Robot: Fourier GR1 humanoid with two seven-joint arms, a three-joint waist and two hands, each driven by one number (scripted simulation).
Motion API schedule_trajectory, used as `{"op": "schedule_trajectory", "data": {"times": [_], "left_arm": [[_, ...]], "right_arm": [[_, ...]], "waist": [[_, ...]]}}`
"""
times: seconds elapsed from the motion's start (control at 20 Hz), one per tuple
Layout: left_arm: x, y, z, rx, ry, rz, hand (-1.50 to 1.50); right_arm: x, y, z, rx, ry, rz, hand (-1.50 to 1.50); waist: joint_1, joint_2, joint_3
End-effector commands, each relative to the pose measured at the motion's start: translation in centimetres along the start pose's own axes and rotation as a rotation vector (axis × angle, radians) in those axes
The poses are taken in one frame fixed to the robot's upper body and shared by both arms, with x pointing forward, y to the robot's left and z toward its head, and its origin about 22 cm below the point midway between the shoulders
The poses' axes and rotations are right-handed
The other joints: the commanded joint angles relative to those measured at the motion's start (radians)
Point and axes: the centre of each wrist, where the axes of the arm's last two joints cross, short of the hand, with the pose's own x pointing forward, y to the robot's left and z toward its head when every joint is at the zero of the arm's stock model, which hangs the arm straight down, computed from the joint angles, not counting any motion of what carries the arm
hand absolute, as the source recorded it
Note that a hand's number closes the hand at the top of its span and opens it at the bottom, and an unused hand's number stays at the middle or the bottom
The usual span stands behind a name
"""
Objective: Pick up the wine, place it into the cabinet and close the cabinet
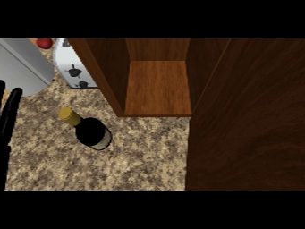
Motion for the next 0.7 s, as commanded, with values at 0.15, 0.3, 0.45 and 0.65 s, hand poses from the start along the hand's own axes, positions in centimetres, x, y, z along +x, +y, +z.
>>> {"op": "schedule_trajectory", "data": {"times": [0.15, 0.3, 0.45, 0.65], "left_arm": [[2.8, -1.4, 1.8, 0.008, 0.020, 0.010, -1.50], [3.9, -1.4, 0.6, 0.009, 0.024, 0.011, -1.50], [4.2, -1.3, 1.6, 0.018, 0.005, 0.009, -1.50], [5.4, -1.8, 2.7, 0.035, -0.003, 0.024, -1.50]], "right_arm": [[4.8, 1.0, 2.6, 0.022, -0.055, -0.027, -1.50], [4.4, 0.9, 2.5, 0.019, -0.041, -0.007, -1.50], [5.4, 1.8, 2.9, 0.024, -0.051, -0.026, -1.50], [5.3, 2.3, 3.2, 0.023, -0.041, -0.019, -1.50]], "waist": [[-0.001, 0.000, 0.001], [-0.004, 0.001, 0.001], [-0.004, -0.001, 0.000], [-0.004, -0.004, 0.001]]}}
